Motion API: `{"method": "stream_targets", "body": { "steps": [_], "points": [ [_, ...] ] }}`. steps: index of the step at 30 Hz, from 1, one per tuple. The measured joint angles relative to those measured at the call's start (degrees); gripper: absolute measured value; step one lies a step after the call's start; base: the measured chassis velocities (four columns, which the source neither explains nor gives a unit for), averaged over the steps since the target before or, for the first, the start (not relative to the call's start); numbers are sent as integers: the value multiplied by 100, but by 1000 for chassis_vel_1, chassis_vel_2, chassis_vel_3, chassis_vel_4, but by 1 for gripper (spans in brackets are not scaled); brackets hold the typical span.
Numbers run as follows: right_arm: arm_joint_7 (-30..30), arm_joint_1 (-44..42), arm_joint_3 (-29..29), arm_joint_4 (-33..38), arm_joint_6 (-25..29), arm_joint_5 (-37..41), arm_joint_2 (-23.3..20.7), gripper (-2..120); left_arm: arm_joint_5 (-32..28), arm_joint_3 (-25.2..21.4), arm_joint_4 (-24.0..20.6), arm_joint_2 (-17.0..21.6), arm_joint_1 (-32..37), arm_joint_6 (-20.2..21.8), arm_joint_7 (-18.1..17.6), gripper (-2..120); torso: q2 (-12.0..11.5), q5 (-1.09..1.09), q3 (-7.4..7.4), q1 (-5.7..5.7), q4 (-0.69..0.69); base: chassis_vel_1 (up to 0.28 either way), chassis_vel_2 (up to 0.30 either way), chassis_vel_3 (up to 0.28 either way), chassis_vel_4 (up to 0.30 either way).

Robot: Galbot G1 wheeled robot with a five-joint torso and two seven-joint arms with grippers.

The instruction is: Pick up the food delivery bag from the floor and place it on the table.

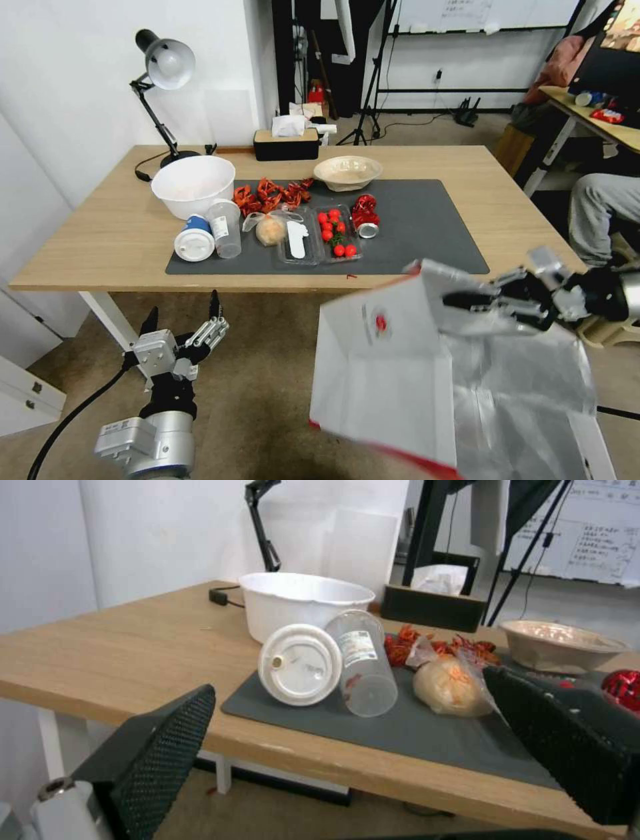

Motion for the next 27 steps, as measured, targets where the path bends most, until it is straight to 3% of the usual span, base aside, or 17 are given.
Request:
{"method": "stream_targets", "body": {
  "steps": [5,17,19,20,22,23,24,27],
  "points": [
    [179,24,118,68,-84,847,-32,0,35,2,-24,-72,31,-18,1,100,-3,0,-2,-2,0,0,0,0,0],
    [1925,132,630,553,309,2376,42,0,49,-22,-28,-100,61,-48,9,100,-8,0,-6,-5,-1,0,0,0,0],
    [2817,343,446,764,630,2844,84,0,70,-10,-2,-125,50,-48,16,100,-9,-1,-6,-5,-1,0,0,0,0],
    [2817,343,446,764,630,2844,84,0,70,-10,-2,-125,50,-48,16,100,-9,-1,-6,-5,-1,0,0,0,0],
    [3379,607,196,860,787,3050,112,0,74,-3,11,-127,50,-48,18,100,-10,0,-6,-5,0,0,0,0,0],
    [4140,774,67,1012,972,3320,140,0,73,1,25,-103,27,-47,20,100,-11,-1,-6,-5,2,0,0,0,0],
    [4140,774,67,1012,972,3320,140,0,73,1,25,-103,27,-47,20,100,-11,-1,-6,-5,2,0,0,0,0],
    [5188,912,29,1245,930,3789,231,0,54,-9,81,-46,-19,-44,20,100,-12,-1,-7,-5,-1,0,0,0,0]
  ]
}}
